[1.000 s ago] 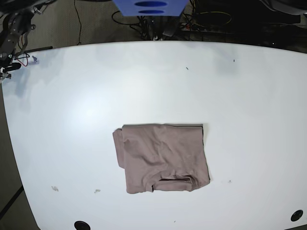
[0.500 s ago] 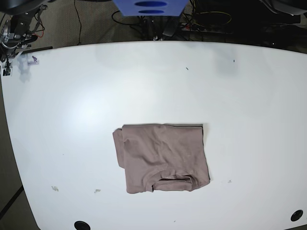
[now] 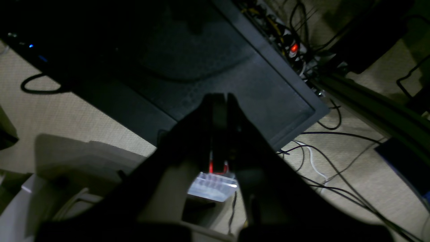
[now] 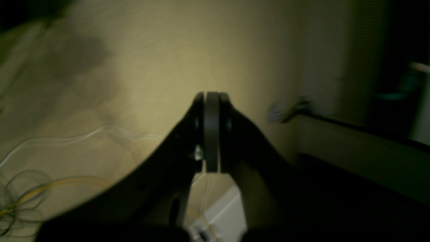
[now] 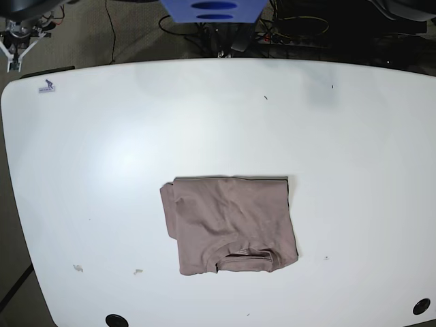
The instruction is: Fold the T-shirt properly
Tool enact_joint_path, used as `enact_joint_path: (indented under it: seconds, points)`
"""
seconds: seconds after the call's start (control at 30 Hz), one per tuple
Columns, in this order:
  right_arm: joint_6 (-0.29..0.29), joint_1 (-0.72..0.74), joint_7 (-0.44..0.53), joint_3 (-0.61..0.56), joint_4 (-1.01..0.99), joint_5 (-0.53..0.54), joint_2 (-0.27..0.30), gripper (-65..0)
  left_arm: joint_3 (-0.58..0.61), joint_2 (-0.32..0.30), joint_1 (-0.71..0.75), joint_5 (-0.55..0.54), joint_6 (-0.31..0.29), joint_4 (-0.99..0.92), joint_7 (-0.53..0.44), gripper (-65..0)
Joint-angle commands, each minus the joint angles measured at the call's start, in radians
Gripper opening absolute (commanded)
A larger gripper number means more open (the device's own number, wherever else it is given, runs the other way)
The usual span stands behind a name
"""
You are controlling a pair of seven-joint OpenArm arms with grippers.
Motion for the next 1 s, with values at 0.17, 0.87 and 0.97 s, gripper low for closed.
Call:
enact_joint_path:
  seconds: [0.17,0.87,0.97]
  points:
    - [-0.024,-0.01,0.135,0.051,-0.175,-0.006,0.028,-65.0,-0.001,-0.018,0.017,0.063,0.002,0.004,-0.013,-65.0]
    - [-0.024,0.059,0.468,0.046,-0.719,-0.305,-0.007,-65.0,0.185,-0.007,-0.088,0.468,0.002,-0.394,-0.214,-65.0]
    - [-0.024,0.136,0.491,0.046,-0.811,-0.367,-0.01,-65.0,0.199,-0.009,-0.112,0.543,0.002,-0.493,-0.285,-65.0]
